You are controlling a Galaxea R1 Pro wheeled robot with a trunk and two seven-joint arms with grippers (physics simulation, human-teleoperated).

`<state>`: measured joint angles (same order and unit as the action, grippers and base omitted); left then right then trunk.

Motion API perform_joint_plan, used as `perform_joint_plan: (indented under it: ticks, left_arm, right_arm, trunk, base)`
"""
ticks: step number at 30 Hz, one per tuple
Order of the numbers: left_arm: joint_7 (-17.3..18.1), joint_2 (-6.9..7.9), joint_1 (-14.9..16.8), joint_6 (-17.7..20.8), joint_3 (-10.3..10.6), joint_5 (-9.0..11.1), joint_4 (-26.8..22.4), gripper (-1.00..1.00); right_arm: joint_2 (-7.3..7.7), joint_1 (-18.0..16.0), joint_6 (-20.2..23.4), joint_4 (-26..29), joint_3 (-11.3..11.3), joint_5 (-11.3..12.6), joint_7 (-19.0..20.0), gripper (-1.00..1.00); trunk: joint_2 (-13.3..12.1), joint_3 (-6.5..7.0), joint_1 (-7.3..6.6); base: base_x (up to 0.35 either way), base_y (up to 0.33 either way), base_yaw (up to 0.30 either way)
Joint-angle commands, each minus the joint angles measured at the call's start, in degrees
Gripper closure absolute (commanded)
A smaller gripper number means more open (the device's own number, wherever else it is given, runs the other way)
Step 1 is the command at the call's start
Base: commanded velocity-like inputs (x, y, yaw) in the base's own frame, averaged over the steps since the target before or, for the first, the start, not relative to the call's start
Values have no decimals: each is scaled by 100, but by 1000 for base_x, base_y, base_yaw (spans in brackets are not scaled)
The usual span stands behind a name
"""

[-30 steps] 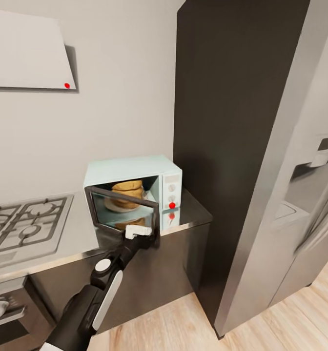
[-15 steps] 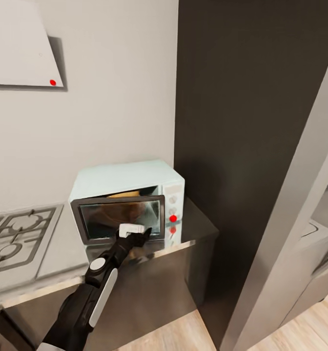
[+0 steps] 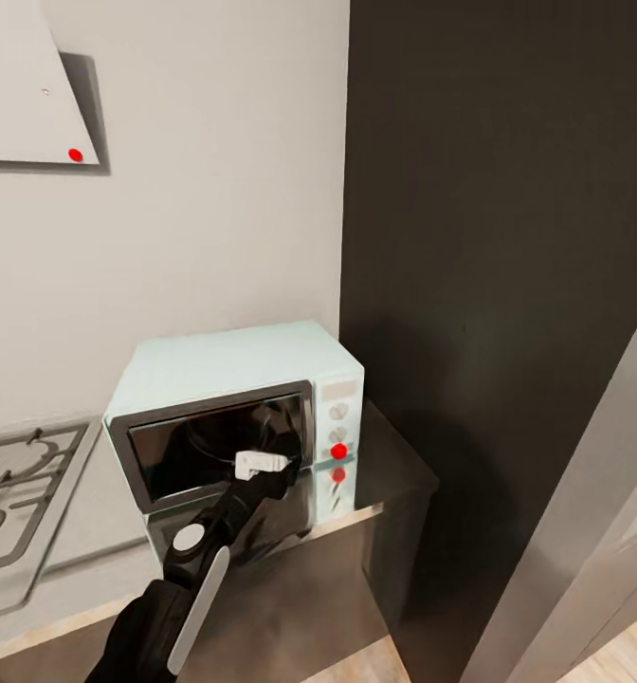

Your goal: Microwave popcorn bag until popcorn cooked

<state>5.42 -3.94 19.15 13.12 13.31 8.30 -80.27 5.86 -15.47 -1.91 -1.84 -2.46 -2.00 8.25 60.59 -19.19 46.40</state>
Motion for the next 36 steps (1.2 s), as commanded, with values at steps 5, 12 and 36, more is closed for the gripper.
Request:
perform_joint_plan:
  ticks: [5, 12, 36]
  left_arm:
    - [-57, -1, 485, 72, -110, 32, 374, -100]
    - [-49, -10, 485, 77, -47, 33, 358, -100]
    - [-916, -425, 485, 270, 1150, 172, 3568, -100]
  right_arm:
    - [2, -9, -19, -18, -26, -20, 18, -100]
    - [2, -9, -20, -18, -26, -20, 18, -100]
    - [-44, -9, 63, -18, -18, -37, 18, -100]
  trunk:
    - [2, -6, 2]
    - [2, -6, 2]
    - [2, -6, 2]
  base:
    - [-76, 0, 0]
    - [-326, 0, 0]
    - [-338, 0, 0]
